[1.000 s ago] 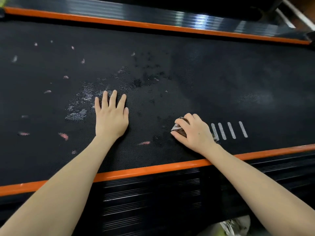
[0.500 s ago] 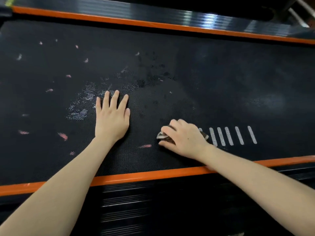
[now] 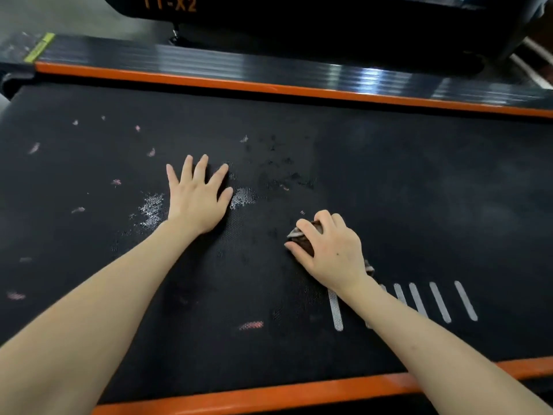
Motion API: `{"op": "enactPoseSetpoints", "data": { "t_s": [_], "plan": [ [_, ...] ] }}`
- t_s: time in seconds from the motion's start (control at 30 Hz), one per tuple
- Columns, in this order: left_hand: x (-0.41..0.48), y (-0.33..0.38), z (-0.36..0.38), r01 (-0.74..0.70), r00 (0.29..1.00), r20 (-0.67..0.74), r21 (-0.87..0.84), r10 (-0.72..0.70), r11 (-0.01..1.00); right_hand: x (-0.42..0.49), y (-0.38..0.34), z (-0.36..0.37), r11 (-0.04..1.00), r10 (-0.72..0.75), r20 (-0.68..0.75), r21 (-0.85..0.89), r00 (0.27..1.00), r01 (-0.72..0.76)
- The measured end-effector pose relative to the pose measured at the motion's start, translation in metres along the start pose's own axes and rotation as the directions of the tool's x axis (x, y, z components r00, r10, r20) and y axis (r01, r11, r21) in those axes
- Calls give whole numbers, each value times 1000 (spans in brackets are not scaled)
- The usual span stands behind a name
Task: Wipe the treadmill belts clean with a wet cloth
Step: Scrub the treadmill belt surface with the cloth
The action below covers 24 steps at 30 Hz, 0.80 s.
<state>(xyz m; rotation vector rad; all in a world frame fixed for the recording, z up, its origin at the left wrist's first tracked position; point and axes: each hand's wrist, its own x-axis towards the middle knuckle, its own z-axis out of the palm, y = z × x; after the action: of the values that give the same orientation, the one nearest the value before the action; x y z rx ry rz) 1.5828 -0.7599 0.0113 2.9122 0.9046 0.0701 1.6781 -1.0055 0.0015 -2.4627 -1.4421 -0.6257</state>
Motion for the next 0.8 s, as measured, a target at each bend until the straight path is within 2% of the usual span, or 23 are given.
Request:
{"op": "enactPoseSetpoints", "data": {
  "t_s": [0.07,0.23,0.4,0.43,0.5,0.57,0.63,0.7,0.73,0.8],
  "plan": [
    [12,-2,5,10,1000,15,-14,-10,1000,18,4,10,998,57,-18,-8,998,-57],
    [15,-5,13,-13,997,-73,-30,11,999,93,33,48,968,223,-20,-113,975,-223],
    [18,-8,18,-23,995,-102,-36,19,999,144,39,59,913,399,81,-127,913,-388],
    [18,-8,18,-25,994,-108,-36,21,999,134,28,53,931,360,86,-91,929,-353],
    [18,-8,19,-22,993,-113,-37,18,999,97,1,33,993,119,115,-4,986,-120],
    [19,-8,18,-26,994,-104,-38,22,999,62,-15,15,988,-142,175,89,974,128],
    [18,-8,18,-23,995,-103,-40,19,999,64,-3,15,959,-264,178,155,948,238],
    [18,-7,17,-22,994,-108,-48,16,999,96,17,31,966,-249,170,120,953,231],
    [18,-7,18,-22,994,-109,-50,17,998,117,27,44,983,-180,155,73,971,171],
    [18,-8,19,-23,994,-106,-51,17,998,161,47,65,999,47,166,9,985,-50]
  ]
}}
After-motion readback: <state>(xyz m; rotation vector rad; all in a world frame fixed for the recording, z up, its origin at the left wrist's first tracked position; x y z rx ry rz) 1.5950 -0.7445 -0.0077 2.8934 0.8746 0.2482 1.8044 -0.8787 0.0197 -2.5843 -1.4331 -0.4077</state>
